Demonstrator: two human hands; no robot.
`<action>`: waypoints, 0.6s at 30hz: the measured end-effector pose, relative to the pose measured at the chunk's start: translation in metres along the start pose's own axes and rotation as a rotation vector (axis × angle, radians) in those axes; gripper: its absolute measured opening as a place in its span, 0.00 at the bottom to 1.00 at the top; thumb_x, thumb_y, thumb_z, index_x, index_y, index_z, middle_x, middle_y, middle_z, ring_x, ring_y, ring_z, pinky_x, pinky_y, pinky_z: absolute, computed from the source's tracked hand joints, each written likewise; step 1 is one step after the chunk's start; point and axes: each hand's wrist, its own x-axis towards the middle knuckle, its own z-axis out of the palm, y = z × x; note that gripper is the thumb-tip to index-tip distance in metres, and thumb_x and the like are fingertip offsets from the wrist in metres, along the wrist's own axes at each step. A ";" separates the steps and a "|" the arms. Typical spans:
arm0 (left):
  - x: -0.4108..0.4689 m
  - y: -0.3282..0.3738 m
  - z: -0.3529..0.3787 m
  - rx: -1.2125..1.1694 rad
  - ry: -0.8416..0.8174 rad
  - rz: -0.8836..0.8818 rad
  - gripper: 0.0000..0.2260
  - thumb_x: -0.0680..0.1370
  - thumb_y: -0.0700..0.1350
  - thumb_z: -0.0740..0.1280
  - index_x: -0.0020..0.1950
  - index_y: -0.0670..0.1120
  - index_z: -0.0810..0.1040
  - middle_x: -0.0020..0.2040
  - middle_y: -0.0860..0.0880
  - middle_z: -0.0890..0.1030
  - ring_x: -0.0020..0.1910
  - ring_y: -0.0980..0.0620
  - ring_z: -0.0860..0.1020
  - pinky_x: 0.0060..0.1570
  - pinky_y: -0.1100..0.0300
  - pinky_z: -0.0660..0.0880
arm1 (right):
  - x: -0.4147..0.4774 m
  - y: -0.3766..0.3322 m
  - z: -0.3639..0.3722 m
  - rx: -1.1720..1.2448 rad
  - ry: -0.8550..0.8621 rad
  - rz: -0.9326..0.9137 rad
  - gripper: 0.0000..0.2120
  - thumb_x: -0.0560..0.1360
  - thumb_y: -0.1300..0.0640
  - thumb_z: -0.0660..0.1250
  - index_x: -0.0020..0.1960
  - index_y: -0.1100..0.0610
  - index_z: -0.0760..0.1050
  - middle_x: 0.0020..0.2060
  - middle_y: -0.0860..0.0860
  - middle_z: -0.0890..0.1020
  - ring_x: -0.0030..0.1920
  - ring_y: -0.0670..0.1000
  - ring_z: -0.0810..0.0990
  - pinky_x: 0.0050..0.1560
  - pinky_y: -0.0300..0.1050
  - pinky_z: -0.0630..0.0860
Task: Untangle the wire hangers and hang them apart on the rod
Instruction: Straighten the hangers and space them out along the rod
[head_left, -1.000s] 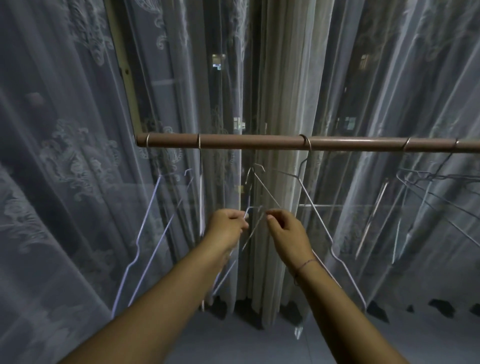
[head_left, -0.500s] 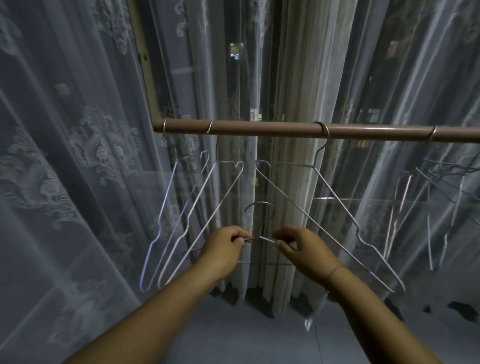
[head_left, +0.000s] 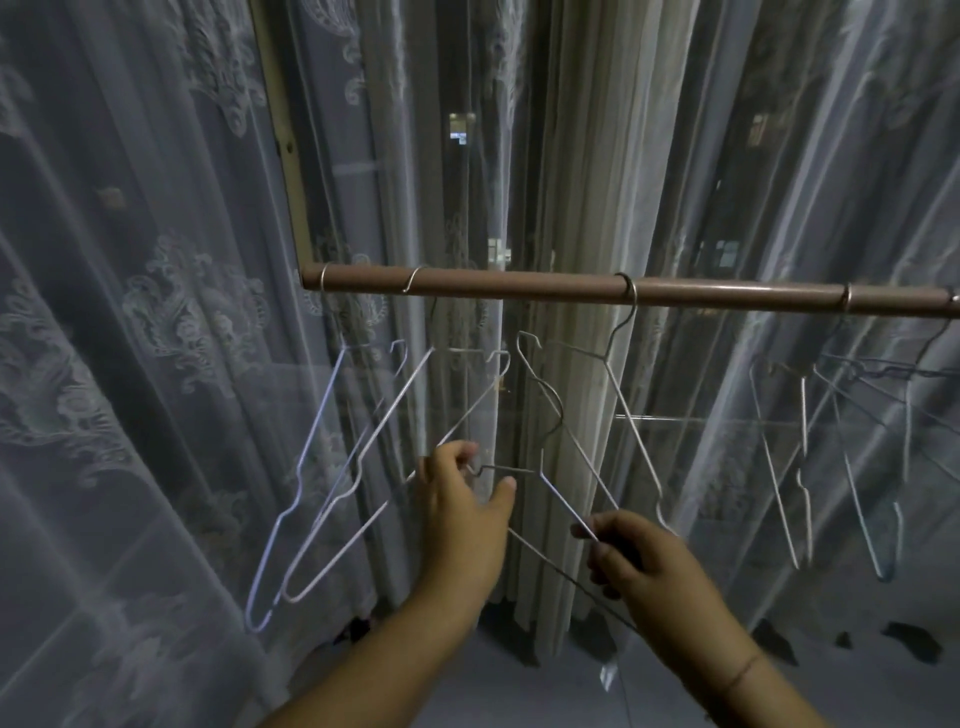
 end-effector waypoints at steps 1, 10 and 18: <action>0.000 0.004 0.003 -0.050 -0.018 -0.007 0.11 0.74 0.45 0.68 0.53 0.52 0.70 0.53 0.56 0.71 0.49 0.61 0.71 0.35 0.73 0.69 | -0.001 -0.003 0.000 0.039 0.015 0.001 0.12 0.75 0.67 0.60 0.45 0.51 0.77 0.37 0.49 0.80 0.39 0.47 0.78 0.45 0.43 0.76; 0.003 0.045 0.021 -0.373 -0.288 -0.031 0.07 0.75 0.40 0.67 0.51 0.46 0.80 0.45 0.47 0.84 0.36 0.63 0.81 0.37 0.72 0.75 | 0.005 -0.032 -0.001 0.242 0.122 -0.099 0.20 0.75 0.70 0.59 0.45 0.44 0.75 0.36 0.46 0.81 0.38 0.41 0.79 0.44 0.38 0.78; 0.028 0.068 0.017 -0.362 -0.248 -0.002 0.08 0.75 0.41 0.66 0.54 0.46 0.79 0.47 0.47 0.84 0.45 0.55 0.82 0.45 0.65 0.75 | 0.020 -0.061 -0.004 0.279 0.149 -0.190 0.21 0.75 0.70 0.57 0.46 0.43 0.74 0.41 0.47 0.80 0.44 0.45 0.79 0.47 0.37 0.78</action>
